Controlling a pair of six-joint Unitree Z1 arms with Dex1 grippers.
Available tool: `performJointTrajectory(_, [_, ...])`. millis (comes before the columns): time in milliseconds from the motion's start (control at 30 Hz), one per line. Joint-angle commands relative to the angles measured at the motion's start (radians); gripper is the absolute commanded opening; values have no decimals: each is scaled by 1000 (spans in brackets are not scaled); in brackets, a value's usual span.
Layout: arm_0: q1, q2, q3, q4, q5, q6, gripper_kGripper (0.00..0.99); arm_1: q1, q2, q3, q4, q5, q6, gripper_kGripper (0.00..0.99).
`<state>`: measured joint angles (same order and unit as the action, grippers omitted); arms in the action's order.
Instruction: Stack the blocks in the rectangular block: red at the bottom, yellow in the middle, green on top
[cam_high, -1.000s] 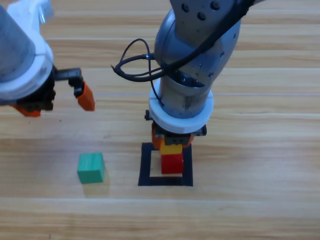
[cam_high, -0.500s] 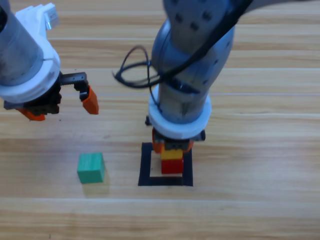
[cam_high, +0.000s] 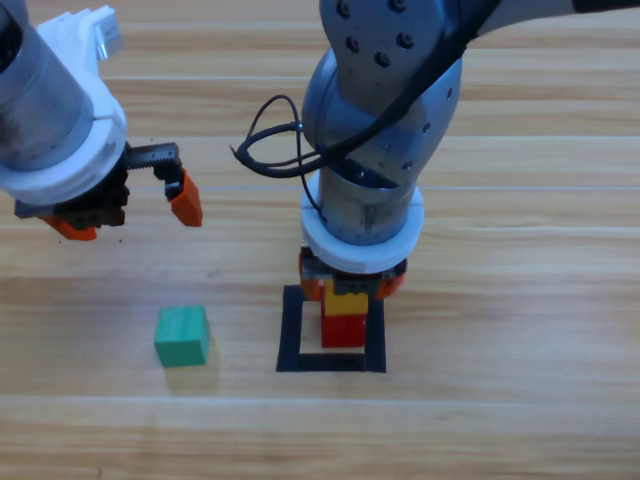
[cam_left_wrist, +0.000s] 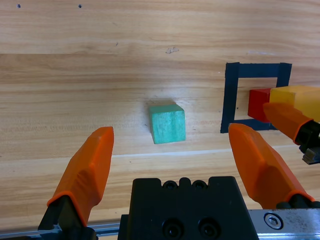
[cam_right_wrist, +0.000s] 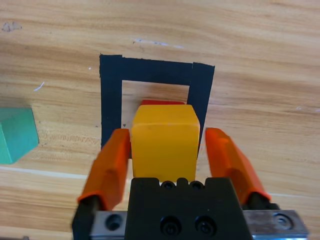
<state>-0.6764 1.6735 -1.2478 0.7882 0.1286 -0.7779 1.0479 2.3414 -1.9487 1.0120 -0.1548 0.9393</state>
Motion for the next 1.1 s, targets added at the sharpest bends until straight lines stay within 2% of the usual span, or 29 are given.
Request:
performJointTrajectory(33, [14, 48, 25, -20, -9, -14, 974, -26, 10, 4, 14, -12, -10, 990])
performJointTrajectory(200, [14, 51, 30, -29, -14, -12, 973, 23, -125, 42, 13, -14, -53, 990])
performJointTrajectory(333, [15, 63, 76, -78, -24, -14, 973, 69, -310, 120, -6, -55, -82, 990])
performJointTrajectory(400, [14, 72, 110, -112, -30, -17, 973, 78, -429, 228, -85, -62, -108, 990])
performJointTrajectory(533, [14, 109, 140, -136, -20, -35, 973, 78, -683, 530, -339, -35, -178, 990])
performJointTrajectory(600, [12, 130, 143, -139, -12, -43, 973, 70, -757, 606, -355, -42, -211, 990])
performJointTrajectory(800, [-5, 193, 128, -147, -20, -50, 973, 14, -864, 803, -392, -43, -263, 990])
performJointTrajectory(1100, [-31, 215, 110, -147, -32, -47, 973, 14, -861, 898, -454, -45, -277, 990])
